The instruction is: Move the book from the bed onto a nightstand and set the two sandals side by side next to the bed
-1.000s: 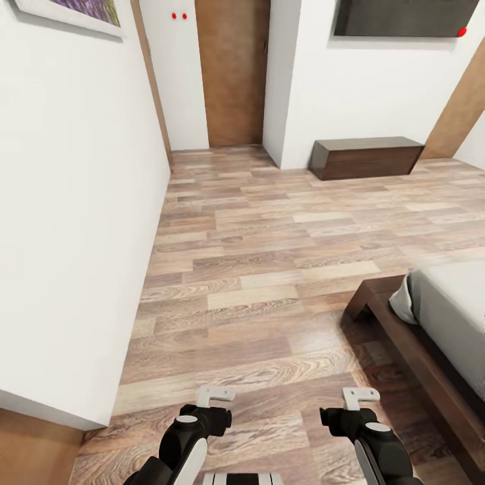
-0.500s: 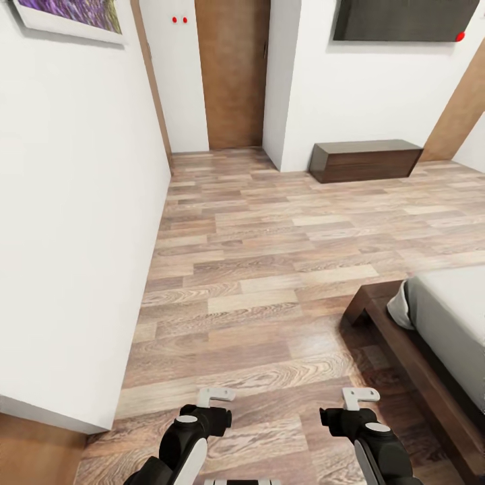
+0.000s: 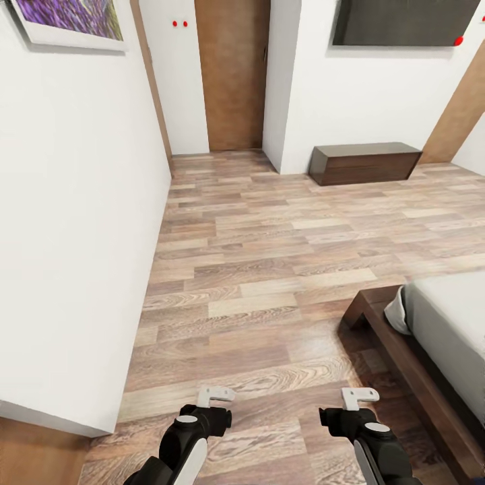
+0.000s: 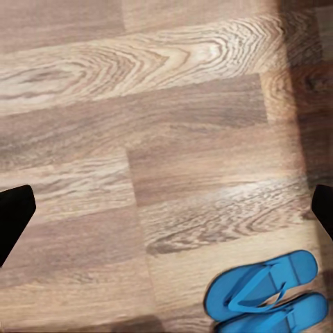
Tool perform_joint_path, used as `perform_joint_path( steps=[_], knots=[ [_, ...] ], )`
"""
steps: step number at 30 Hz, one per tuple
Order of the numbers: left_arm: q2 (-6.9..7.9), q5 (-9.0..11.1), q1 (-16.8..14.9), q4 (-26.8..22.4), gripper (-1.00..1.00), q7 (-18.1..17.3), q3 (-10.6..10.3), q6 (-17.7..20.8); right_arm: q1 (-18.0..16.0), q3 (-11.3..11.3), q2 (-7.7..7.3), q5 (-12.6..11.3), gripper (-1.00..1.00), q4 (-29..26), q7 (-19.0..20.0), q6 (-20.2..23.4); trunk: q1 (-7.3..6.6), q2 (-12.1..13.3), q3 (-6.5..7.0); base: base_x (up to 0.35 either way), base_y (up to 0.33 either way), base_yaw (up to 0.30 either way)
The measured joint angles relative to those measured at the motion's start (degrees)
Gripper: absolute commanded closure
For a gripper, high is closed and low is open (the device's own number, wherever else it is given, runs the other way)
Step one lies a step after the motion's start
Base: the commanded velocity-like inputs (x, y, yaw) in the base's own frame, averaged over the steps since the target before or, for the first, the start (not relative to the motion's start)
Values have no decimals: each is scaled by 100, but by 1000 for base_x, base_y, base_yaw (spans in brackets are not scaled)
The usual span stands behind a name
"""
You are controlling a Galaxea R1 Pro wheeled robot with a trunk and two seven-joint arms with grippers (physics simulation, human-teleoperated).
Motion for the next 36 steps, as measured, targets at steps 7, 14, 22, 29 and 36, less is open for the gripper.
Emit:
perform_joint_path(
  steps=[7,14,22,29,36],
  knots=[
    [0,0,0,4,-100,-5,3,0,0,2,1,-4,-100,0,7,-1,-154,281,126,0,0,0],
    [-2,0,0,4,-100,-7,3,0,0,2,1,-6,-100,0,10,-2,-308,562,251,0,0,0],
    [-7,-9,0,12,-100,-18,1,0,0,2,1,-29,-100,6,12,-3,-483,882,395,0,0,0],
    [-8,-15,0,9,-100,-12,0,4,0,2,2,-22,-100,8,12,-2,-637,1163,521,0,0,0],
    [-9,-17,0,8,-100,-9,0,4,0,2,2,-19,-100,9,12,-2,-791,1444,646,0,0,0]
  ],
)
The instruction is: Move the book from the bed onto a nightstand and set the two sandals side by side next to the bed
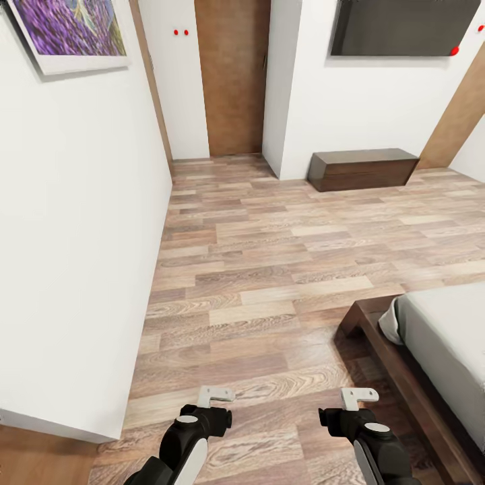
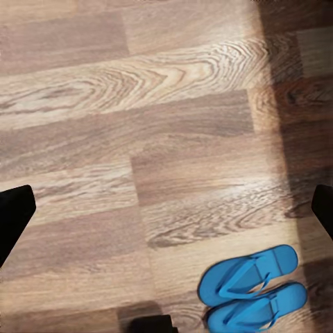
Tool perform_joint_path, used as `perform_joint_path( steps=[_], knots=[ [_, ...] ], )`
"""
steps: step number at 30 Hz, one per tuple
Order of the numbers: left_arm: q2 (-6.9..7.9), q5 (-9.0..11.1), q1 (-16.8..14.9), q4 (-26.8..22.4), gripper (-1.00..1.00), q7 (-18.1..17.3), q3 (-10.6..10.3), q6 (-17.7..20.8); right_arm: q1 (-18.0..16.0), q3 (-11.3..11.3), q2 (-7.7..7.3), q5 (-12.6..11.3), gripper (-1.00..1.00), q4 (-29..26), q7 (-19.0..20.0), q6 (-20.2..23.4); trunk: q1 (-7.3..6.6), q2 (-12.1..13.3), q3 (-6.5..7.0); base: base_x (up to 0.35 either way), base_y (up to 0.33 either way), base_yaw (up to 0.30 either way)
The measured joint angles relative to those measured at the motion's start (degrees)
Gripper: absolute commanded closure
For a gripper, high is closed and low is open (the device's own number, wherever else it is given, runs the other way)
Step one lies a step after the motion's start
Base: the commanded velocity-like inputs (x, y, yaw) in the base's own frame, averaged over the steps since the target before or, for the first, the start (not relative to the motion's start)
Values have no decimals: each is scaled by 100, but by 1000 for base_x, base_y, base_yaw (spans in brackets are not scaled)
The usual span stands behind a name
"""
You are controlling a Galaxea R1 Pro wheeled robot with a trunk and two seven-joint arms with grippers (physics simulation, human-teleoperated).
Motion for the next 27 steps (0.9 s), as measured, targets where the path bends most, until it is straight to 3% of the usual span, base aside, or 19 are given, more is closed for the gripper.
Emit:
perform_joint_path(
  steps=[8,27],
  knots=[
    [0,-1,0,0,-100,1,0,0,0,0,0,7,-100,0,0,-2,-176,321,144,0,0,0],
    [1,5,-5,275,-100,-42,1,-71,2,13,17,8,-100,105,-38,-6,-176,322,144,0,0,0]
  ],
)
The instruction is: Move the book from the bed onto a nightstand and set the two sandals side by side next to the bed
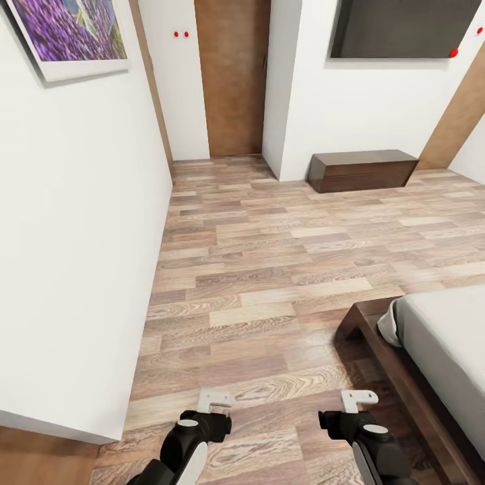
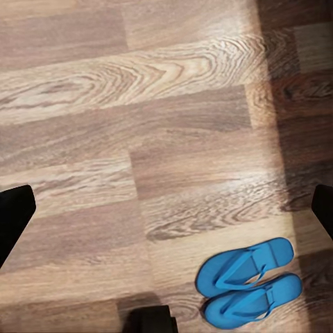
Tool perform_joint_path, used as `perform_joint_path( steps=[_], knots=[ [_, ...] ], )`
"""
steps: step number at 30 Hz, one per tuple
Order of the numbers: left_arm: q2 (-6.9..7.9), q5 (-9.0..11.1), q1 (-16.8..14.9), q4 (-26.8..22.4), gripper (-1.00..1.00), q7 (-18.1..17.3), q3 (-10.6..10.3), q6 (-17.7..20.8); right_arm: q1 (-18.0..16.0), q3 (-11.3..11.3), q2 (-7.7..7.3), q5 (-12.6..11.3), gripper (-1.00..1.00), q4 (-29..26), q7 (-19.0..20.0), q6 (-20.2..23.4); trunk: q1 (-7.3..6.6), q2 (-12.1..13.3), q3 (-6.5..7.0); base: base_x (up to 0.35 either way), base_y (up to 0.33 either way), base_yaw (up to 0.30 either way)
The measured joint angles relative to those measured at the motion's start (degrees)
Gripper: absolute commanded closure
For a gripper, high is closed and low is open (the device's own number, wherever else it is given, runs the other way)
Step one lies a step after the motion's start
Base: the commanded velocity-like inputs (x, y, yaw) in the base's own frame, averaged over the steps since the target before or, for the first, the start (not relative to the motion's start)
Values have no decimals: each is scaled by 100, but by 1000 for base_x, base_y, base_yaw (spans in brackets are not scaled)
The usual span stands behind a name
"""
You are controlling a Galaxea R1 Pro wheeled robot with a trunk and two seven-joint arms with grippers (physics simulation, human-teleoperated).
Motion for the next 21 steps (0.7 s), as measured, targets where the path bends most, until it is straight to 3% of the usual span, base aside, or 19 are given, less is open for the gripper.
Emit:
perform_joint_path(
  steps=[11,18,21],
  knots=[
    [-1,34,-3,386,-100,-26,50,-48,0,48,15,8,-100,155,-48,5,0,0,0,0,0,0],
    [-5,14,-4,588,-100,-28,48,-398,0,125,39,21,-100,172,-124,7,0,0,0,0,0,0],
    [-13,1,-5,848,-100,-31,36,-673,-1,286,88,28,-100,135,-319,7,0,0,0,0,0,0]
  ],
)
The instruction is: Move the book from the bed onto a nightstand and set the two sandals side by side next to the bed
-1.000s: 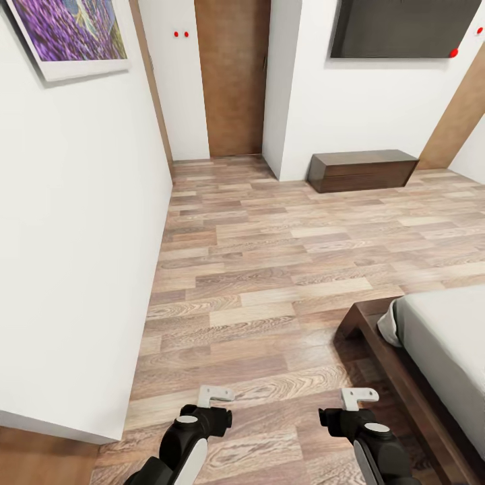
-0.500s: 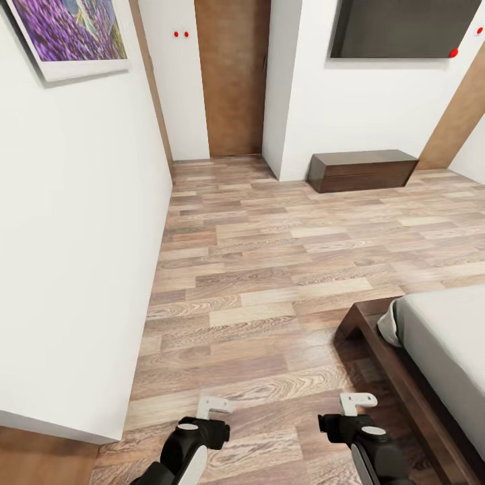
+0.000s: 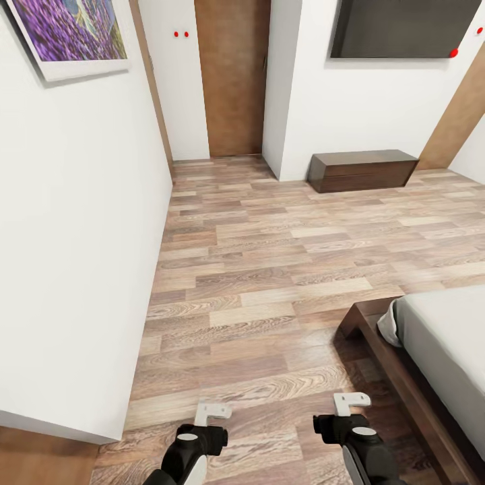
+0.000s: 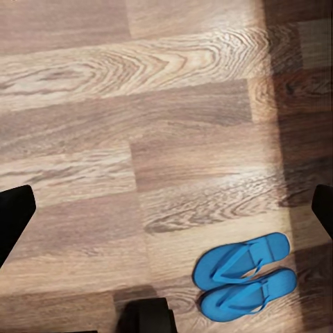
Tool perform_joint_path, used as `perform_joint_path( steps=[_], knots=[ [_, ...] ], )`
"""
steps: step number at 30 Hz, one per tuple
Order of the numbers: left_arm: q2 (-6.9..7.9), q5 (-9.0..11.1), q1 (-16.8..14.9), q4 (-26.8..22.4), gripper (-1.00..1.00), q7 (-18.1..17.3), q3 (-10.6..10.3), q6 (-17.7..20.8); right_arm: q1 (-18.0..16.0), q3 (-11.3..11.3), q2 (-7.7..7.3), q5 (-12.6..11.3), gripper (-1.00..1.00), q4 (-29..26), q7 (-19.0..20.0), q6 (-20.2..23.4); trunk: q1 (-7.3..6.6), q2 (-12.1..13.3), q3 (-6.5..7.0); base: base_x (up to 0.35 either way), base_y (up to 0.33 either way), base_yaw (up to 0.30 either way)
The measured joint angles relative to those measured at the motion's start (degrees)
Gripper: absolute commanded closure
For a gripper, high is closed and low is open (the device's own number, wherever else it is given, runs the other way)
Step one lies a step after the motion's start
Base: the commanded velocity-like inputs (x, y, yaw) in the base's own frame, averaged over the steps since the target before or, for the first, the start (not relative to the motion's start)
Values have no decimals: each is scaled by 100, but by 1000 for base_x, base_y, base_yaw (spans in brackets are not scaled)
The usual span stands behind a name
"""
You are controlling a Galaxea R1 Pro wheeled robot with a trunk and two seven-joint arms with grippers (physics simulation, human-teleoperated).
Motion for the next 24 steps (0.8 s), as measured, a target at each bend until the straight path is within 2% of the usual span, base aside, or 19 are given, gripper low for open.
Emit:
perform_joint_path(
  steps=[8,11,19,24],
  knots=[
    [-29,-5,-7,496,-100,-63,-8,-421,-17,269,48,-3,-100,-85,-432,-1,0,0,0,0,0,0],
    [-40,-12,-23,730,-100,-235,-9,-699,-44,339,59,-17,-100,-105,-563,-1,0,0,0,0,0,15],
    [-40,-21,-37,982,-100,-615,-9,-1017,-69,406,67,-30,-100,-122,-698,-3,0,0,-5,0,0,106],
    [-37,-21,-40,1033,-100,-704,-9,-1076,-73,422,69,-21,-100,-125,-731,-5,0,0,-7,0,0,118]
  ],
)
